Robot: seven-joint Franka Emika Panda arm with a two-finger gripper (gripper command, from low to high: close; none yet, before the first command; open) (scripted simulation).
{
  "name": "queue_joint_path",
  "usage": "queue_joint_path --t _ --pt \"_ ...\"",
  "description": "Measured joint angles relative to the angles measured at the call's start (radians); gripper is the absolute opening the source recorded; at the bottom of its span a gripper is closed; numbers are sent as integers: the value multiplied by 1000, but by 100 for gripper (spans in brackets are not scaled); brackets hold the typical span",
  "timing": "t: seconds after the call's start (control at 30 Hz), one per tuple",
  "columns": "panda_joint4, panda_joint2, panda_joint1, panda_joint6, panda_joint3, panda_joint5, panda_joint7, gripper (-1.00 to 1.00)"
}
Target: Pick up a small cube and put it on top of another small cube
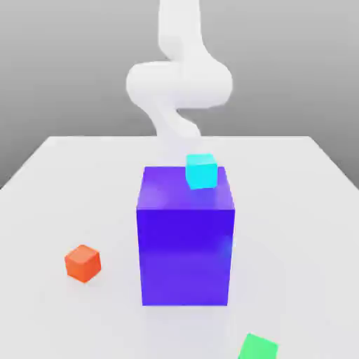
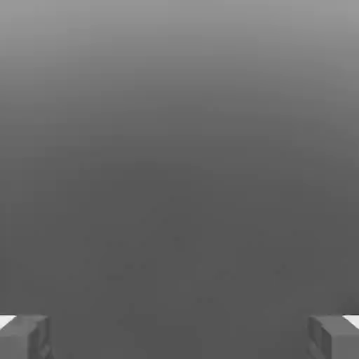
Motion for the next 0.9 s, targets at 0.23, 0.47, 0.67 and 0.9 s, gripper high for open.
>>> queue_joint_path --t 0.23,0.47,0.67,0.9 --pt "68 260 119 37 -15 28 -200 0" --pt "135 514 205 74 1 58 -396 0" --pt "192 731 273 106 39 57 -546 0" --pt "258 984 326 144 81 7 -689 0"
